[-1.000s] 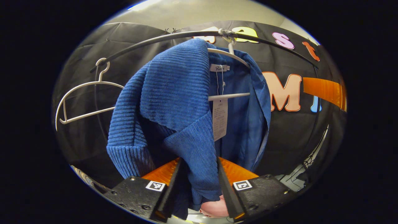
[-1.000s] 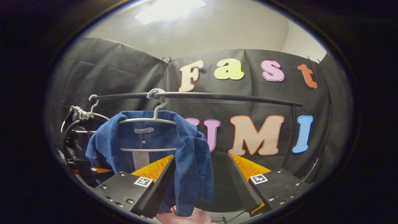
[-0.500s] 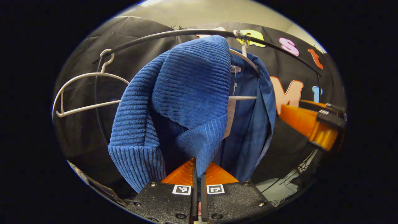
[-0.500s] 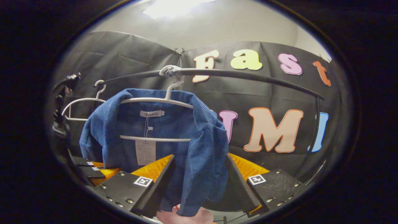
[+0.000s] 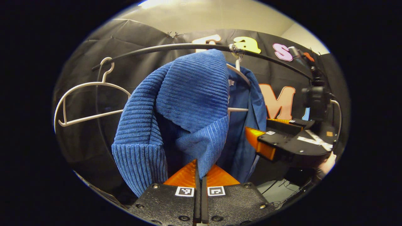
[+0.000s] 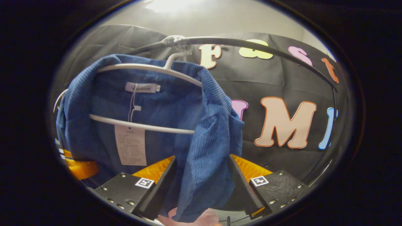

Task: Grasp the clothes on the hanger with both hands and then place them into the laundry hamper below.

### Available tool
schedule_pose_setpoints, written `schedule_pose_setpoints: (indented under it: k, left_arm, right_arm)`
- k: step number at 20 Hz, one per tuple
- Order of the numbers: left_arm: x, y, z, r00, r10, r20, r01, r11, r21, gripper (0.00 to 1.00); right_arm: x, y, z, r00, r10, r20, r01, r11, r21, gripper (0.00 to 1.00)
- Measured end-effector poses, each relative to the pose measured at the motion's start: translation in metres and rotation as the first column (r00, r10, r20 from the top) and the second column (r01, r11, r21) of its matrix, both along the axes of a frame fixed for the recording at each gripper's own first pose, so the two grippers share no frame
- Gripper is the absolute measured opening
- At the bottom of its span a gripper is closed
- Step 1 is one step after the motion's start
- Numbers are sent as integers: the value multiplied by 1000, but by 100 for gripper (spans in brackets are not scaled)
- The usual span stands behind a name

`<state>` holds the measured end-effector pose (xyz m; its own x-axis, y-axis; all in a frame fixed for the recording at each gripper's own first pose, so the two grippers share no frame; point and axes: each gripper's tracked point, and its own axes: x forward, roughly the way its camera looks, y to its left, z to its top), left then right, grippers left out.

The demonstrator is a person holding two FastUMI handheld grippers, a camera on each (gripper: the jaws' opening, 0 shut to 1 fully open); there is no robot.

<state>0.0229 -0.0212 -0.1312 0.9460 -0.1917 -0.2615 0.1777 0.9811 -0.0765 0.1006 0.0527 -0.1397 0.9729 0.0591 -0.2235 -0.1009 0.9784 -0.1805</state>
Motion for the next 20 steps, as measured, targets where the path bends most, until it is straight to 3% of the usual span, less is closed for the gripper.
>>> schedule_pose_setpoints:
  k: [6, 8, 15, 20]
  left_arm:
    - [-9, 5, 20, 998, -2, 60, -1, 999, 50, 0]
    - [-12, 9, 27, 997, 10, 73, -13, 999, 47, 0]
    - [-20, 38, 54, 989, 81, 124, -86, 996, 37, 0]
    - [-23, 70, 80, 971, 173, 164, -173, 985, -16, 2]
  right_arm:
    - [12, -1, -27, 998, -19, -62, 19, 1000, 2, 96]
    - [11, -2, -30, 997, -24, -73, 24, 1000, 0, 82]
    - [6, -15, -35, 992, -66, -110, 62, 997, -34, 13]
    - [4, -32, -26, 990, -98, -102, 93, 994, -61, 10]
